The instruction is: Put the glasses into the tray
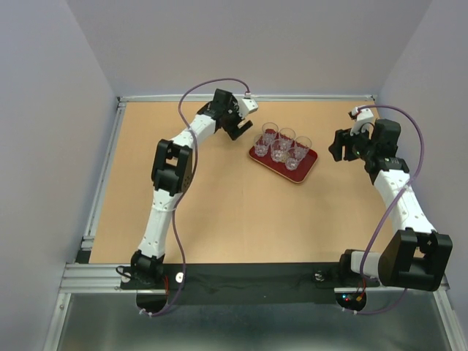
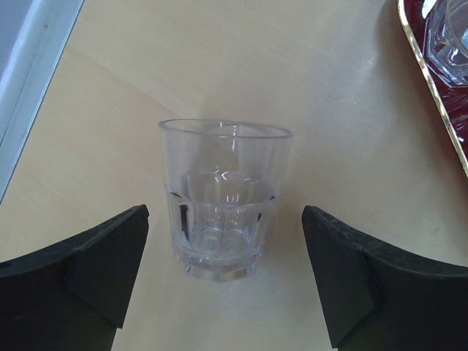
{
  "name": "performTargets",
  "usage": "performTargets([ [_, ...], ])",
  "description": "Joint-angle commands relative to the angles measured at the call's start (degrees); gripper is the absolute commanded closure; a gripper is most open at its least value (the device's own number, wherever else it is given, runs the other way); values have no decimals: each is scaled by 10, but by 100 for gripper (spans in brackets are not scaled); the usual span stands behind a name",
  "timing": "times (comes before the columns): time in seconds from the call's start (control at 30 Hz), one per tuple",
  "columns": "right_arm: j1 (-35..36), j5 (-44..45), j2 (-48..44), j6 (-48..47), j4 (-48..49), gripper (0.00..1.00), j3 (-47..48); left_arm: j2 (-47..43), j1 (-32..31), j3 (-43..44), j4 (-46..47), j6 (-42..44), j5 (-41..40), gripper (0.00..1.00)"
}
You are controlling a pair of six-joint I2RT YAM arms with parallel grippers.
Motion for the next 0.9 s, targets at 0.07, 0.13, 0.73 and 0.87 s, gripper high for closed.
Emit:
performTargets([
  [0.07,-4,-15,-24,6,28,32,-5,-2,-23,29,6,14,-48,2],
  [0.13,-4,-17,-26,6,27,32,-5,2,-29,27,10,14,-66,5],
  [0.73,-8,-23,-34,4,27,32,-6,-50,-26,-62,53,-5,-139,61],
  [0.87,-8,-30,-34,5,27,32,-7,-109,-16,-142,84,-40,-146,66],
])
